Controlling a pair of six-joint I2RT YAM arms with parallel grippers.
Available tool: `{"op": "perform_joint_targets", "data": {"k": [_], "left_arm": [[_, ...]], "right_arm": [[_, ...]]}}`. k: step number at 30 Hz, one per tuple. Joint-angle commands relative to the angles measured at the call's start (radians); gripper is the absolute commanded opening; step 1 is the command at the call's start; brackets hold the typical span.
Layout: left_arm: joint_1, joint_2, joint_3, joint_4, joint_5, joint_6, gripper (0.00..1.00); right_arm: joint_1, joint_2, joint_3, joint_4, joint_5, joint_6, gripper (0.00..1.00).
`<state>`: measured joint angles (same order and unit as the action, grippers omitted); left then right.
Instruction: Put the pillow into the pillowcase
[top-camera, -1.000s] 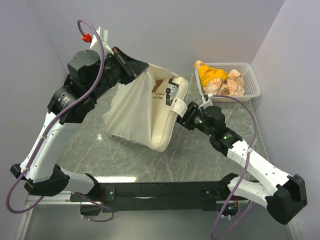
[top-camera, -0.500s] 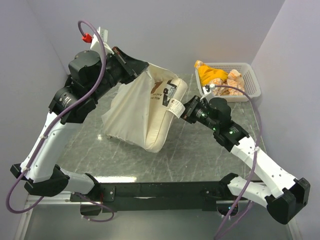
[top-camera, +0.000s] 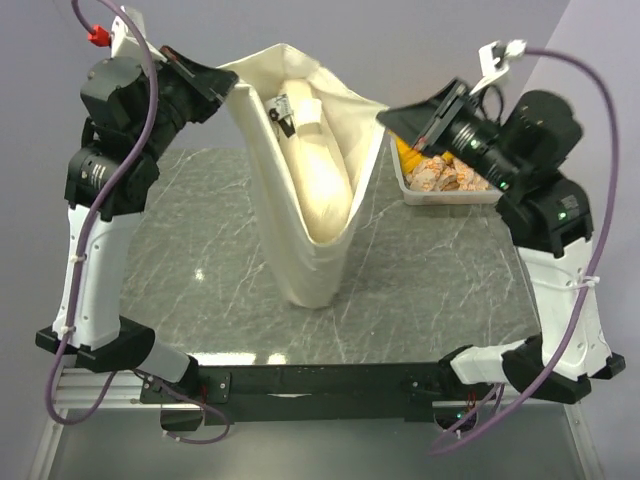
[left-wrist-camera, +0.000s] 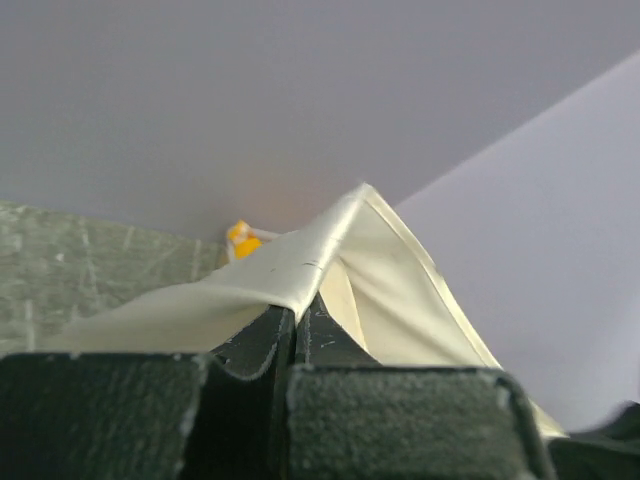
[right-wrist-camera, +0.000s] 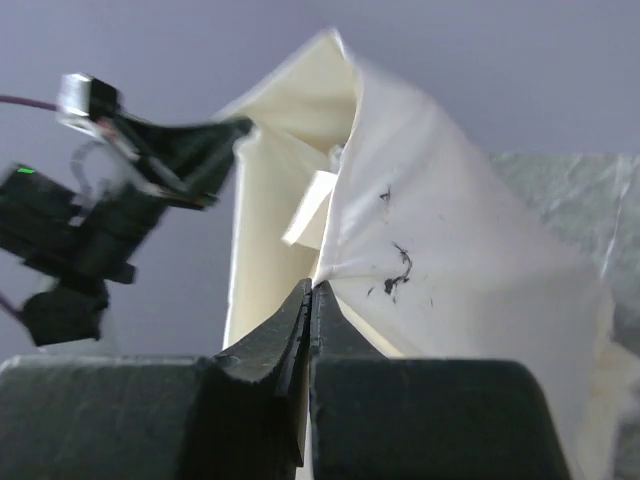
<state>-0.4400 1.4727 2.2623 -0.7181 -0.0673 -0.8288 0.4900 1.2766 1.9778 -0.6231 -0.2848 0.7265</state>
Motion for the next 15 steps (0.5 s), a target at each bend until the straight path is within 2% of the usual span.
{"op": "perform_joint_targets", "data": {"k": [1, 2, 4, 6, 7, 10, 13, 15], "left_arm": [[0.192, 0.017, -0.024, 0.069, 0.136, -0.030, 0.01], [0.239, 0.018, -0.032, 0.081, 0.237, -0.071, 0.01], [0.359, 0.018, -0.043, 0.123, 0.315, -0.111, 0.01], [0.430, 0.014, -0.041, 0.195, 0.408, -0.174, 0.01], [0.507, 0.020, -0.023, 0.222, 0.444, -0.203, 0.01], [0.621, 0.060, 0.005, 0.342, 0.587, -0.340, 0.01], [0.653, 0.086, 0.005, 0.434, 0.646, -0.426, 0.01], [0.656, 0.132, 0.052, 0.433, 0.664, -0.440, 0.01]], "right_arm": [[-0.045, 0.115, 0.263, -0.113, -0.076, -0.041, 0.00], [-0.048, 0.130, 0.321, -0.127, -0.089, -0.045, 0.00], [-0.108, 0.164, 0.368, -0.155, -0.100, -0.045, 0.00], [-0.149, 0.162, 0.327, -0.103, -0.171, -0.007, 0.00], [-0.148, 0.164, 0.304, -0.037, -0.194, 0.031, 0.00], [-0.102, 0.210, 0.294, 0.000, -0.255, 0.074, 0.00], [-0.070, 0.263, 0.348, -0.016, -0.272, 0.064, 0.00], [-0.109, 0.293, 0.415, -0.039, -0.286, 0.057, 0.00]]}}
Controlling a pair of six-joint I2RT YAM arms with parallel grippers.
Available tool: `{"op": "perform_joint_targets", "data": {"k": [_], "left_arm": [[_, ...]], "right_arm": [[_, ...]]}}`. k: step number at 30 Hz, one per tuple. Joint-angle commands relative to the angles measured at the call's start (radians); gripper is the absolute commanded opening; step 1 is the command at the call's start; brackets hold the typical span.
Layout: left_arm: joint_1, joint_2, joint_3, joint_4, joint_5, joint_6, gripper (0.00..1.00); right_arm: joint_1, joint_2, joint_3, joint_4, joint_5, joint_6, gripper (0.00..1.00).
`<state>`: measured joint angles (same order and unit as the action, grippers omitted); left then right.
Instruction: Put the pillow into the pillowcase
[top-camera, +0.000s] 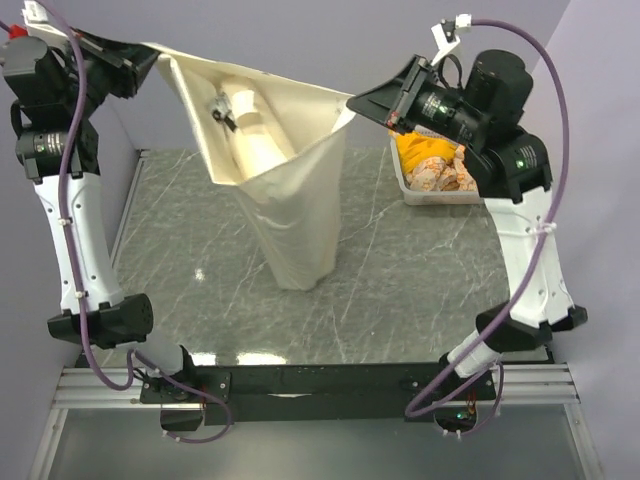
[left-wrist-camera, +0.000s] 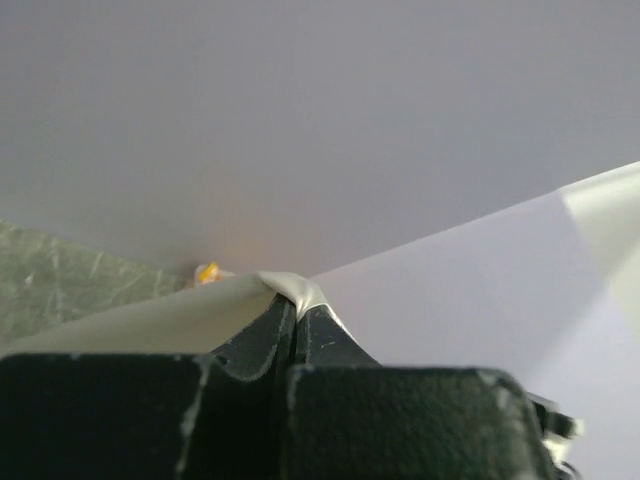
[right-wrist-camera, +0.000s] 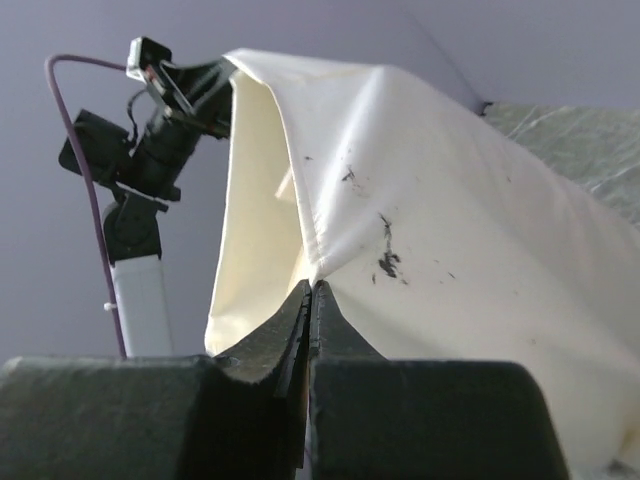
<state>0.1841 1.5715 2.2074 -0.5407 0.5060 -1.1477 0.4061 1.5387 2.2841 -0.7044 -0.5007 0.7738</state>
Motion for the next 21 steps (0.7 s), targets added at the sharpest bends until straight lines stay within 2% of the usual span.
{"op": "perform_joint_targets", "data": {"k": [1, 5, 9, 11, 14, 16, 17, 20, 21], "left_arm": [[0.031, 0.051, 0.167, 0.248, 0.109, -0.124, 0.01], [-0.018, 0.091, 0.140, 0.279, 0.140, -0.124, 0.04], [-0.119, 0.113, 0.123, 0.210, 0.111, -0.015, 0.06], [-0.179, 0.088, 0.026, 0.220, 0.079, 0.034, 0.09], [-0.267, 0.081, -0.077, 0.191, 0.037, 0.127, 0.10], [-0.311, 0.088, -0.122, 0.141, 0.023, 0.176, 0.08], [-0.319, 0.090, -0.144, 0.139, 0.019, 0.202, 0.01], [-0.327, 0.043, -0.268, 0.221, 0.020, 0.187, 0.01], [-0.327, 0.032, -0.287, 0.232, 0.011, 0.184, 0.01]], "right_arm": [[-0.058, 0.032, 0.121, 0.048, -0.097, 0.028, 0.00], [-0.261, -0.015, -0.015, 0.204, -0.232, 0.186, 0.00], [-0.245, 0.009, 0.024, 0.229, -0.248, 0.226, 0.00], [-0.228, 0.032, 0.093, 0.250, -0.265, 0.258, 0.00], [-0.285, 0.029, 0.129, 0.305, -0.295, 0.318, 0.00], [-0.352, 0.018, 0.073, 0.351, -0.320, 0.366, 0.00], [-0.355, 0.005, 0.046, 0.346, -0.322, 0.357, 0.00], [-0.304, -0.037, -0.050, 0.186, -0.245, 0.161, 0.00], [-0.287, -0.046, -0.081, 0.145, -0.175, 0.043, 0.00]]}}
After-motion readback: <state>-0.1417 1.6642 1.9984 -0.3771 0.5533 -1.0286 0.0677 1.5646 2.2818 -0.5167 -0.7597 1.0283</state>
